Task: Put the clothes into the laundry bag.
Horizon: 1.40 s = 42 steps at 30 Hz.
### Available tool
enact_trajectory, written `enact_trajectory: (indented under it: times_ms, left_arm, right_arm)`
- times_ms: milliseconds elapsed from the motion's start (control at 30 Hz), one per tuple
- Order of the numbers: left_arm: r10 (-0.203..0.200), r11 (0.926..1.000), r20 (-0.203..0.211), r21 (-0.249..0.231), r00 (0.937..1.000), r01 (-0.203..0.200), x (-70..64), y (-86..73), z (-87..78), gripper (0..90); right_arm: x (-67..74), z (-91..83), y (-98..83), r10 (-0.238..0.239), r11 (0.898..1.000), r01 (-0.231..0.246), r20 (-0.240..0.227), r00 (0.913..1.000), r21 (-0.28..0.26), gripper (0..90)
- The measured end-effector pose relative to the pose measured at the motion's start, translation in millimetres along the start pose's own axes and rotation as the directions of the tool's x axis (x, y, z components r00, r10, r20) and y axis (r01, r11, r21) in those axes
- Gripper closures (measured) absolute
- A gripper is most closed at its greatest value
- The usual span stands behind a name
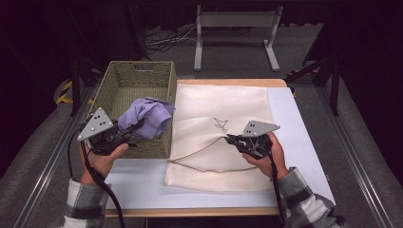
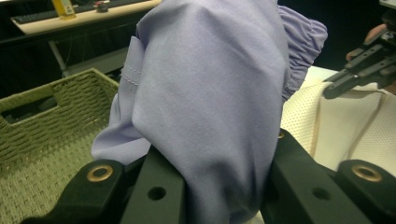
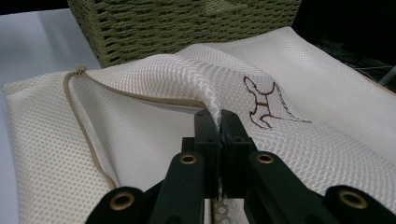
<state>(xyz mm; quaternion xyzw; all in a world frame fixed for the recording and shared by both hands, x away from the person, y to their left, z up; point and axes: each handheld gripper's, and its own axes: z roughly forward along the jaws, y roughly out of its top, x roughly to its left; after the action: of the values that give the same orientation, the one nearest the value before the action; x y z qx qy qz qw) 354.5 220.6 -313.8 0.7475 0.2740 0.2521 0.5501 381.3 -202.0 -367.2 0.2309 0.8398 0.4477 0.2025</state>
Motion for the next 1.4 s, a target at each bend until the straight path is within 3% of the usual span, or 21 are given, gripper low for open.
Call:
enact_trajectory:
  times_ms: [267, 500, 633, 833, 867, 900, 967, 1067, 1233, 1400]
  left_arm:
    - [0.036, 0.9990, 0.052, -0.028, 0.9980, -0.035, -24.0, 7.5, -10.0, 80.3]
    - [0.087, 0.9954, 0.122, -0.050, 0.9887, -0.082, -54.1, 22.4, -12.6, 80.3]
    - [0.113, 0.9928, 0.139, -0.057, 0.9838, -0.106, -71.9, 29.1, -11.2, 80.3]
    - [0.133, 0.9911, 0.249, -0.026, 0.9595, -0.130, -100.0, 29.2, 5.3, 80.3]
    - [0.133, 0.9911, 0.249, -0.026, 0.9595, -0.130, -100.0, 29.2, 5.3, 80.3]
    - [0.136, 0.9905, 0.270, -0.017, 0.9533, -0.136, -103.1, 28.1, 9.4, 80.3]
    - [0.129, 0.9900, 0.312, 0.015, 0.9413, -0.140, -111.1, 22.5, 22.5, 80.3]
    - [0.111, 0.9879, 0.349, 0.064, 0.9304, -0.142, -118.0, 12.0, 41.9, 80.3]
    - [0.096, 0.9768, 0.395, 0.139, 0.9136, -0.163, -127.2, -3.8, 69.5, 80.3]
    - [0.075, 0.9621, 0.422, 0.207, 0.9035, -0.177, -134.1, -12.9, 94.1, 80.3]
  right_arm:
    - [0.0, -0.2, 0.9, 0.000, 1.000, 0.000, 0.011, 0.9999, -0.006, 87.9]
    - [0.1, 0.0, 1.6, -0.001, 1.000, 0.001, 0.018, 0.9998, -0.011, 88.0]
    - [0.1, -0.2, 2.3, -0.001, 1.000, 0.002, 0.020, 0.9998, -0.011, 88.0]
    - [-1.1, -0.6, 2.7, 0.006, 1.000, -0.006, 0.020, 0.9998, -0.015, 88.0]
    - [-1.1, -0.6, 2.6, 0.007, 1.000, -0.006, 0.020, 0.9998, -0.014, 88.0]
    - [-1.1, -0.6, 2.6, 0.007, 1.000, -0.006, 0.020, 0.9998, -0.014, 88.0]
    - [-0.9, -0.5, 2.5, 0.006, 1.000, -0.006, 0.019, 0.9998, -0.012, 88.0]
    - [-1.0, -0.4, 2.2, 0.005, 1.000, -0.005, 0.018, 0.9998, -0.011, 88.0]
    - [-1.7, -1.0, 1.9, 0.006, 1.000, -0.005, 0.019, 0.9998, -0.016, 88.0]
    - [-1.7, -1.4, 1.7, 0.007, 1.000, -0.007, 0.018, 0.9998, -0.013, 88.0]
